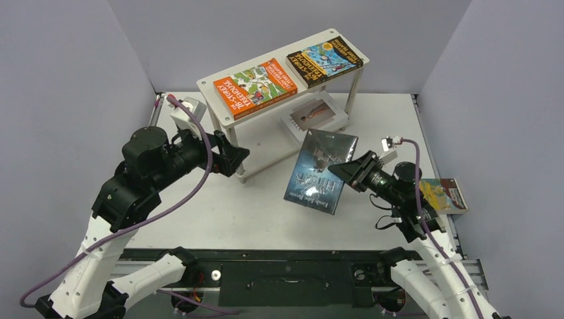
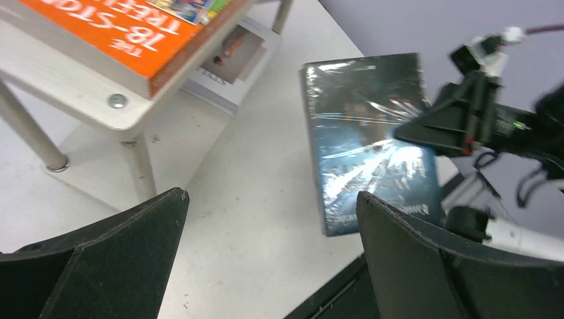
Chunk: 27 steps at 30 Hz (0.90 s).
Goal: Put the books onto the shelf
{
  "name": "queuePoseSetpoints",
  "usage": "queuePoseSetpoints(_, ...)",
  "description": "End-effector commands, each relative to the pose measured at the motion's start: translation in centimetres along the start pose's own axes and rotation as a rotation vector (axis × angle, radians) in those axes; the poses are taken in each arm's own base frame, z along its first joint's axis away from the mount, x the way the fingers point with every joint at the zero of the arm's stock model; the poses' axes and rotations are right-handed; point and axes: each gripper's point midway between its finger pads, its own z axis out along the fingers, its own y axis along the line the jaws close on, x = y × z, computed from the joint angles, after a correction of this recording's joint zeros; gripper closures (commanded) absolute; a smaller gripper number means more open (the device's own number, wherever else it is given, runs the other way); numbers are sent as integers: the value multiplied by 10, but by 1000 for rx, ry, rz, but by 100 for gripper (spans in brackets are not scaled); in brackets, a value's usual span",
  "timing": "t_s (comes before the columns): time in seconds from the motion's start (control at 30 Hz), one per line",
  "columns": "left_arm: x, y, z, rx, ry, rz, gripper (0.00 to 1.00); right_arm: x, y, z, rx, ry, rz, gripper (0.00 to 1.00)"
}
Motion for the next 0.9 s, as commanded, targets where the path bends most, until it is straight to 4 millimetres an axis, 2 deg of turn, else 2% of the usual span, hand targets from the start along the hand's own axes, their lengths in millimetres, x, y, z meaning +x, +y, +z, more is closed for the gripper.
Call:
queuePoseSetpoints(0.0, -28, 32, -11, -200, -163, -88, 3, -47, 141, -44, -313, -122, -241, 100)
queuePoseSetpoints(0.03, -37, 42, -15, -255, -227, -107, 3, -52, 146, -42, -307, -124, -248, 100)
queuePoseSetpoints(0.07, -33, 46, -11, -270, -238, -132, 3, -60, 165, -50, -340, -151, -269, 100)
queuePoseSetpoints(0.1, -31, 50, -12, -286, -247, -141, 3, -67, 173, -50, -352, -173, -272, 100)
queuePoseSetpoints(0.2, -34, 47, -13, -265, -276, -156, 3, -91, 214, -61, -437, -269, -305, 100)
queuePoseSetpoints(0.23, -35, 45, -13, -255, -270, -149, 3, -101, 221, -62, -445, -308, -301, 100)
queuePoseSetpoints(0.27, -32, 45, -12, -258, -252, -146, 3, -111, 235, -64, -468, -343, -308, 100)
queuePoseSetpoints(0.37, -27, 40, -8, -232, -214, -135, 3, -153, 256, -65, -446, -498, -262, 100)
queuePoseSetpoints(0.4, -27, 38, -7, -219, -212, -132, 3, -165, 256, -53, -430, -519, -248, 100)
queuePoseSetpoints(0.43, -24, 34, -7, -190, -201, -124, 3, -180, 267, -58, -439, -579, -232, 100)
queuePoseSetpoints(0.47, -23, 31, -6, -175, -194, -119, 3, -191, 266, -44, -425, -595, -215, 100)
queuePoseSetpoints(0.5, -19, 26, -5, -144, -175, -105, 3, -203, 277, -48, -441, -638, -195, 100)
queuePoseSetpoints(0.53, -15, 24, -5, -130, -155, -97, 3, -213, 275, -33, -435, -648, -179, 100)
queuePoseSetpoints(0.57, -11, 22, -3, -115, -135, -87, 3, -225, 285, -35, -451, -685, -160, 100)
queuePoseSetpoints(0.6, -5, 18, -3, -87, -108, -84, 0, -234, 281, -20, -437, -694, -144, 100)
queuePoseSetpoints(0.63, 1, 16, -4, -77, -93, -81, 2, -245, 288, -22, -445, -729, -124, 100)
queuePoseSetpoints(0.67, 5, 15, -4, -64, -80, -79, 3, -256, 280, -6, -413, -750, -106, 100)
queuePoseSetpoints(0.7, 8, 15, -7, -61, -80, -77, 3, -264, 286, -6, -422, -765, -94, 100)
queuePoseSetpoints(0.73, 11, 16, -8, -63, -76, -78, 4, -273, 277, 11, -398, -769, -76, 100)
queuePoseSetpoints(0.77, 10, 15, -13, -61, -85, -75, 4, -280, 284, 10, -412, -783, -72, 100)
queuePoseSetpoints(0.8, 10, 15, -15, -63, -87, -74, 4, -290, 271, 26, -372, -794, -49, 100)
queuePoseSetpoints(0.87, 9, 14, -21, -61, -101, -70, 4, -305, 266, 35, -374, -831, -7, 100)
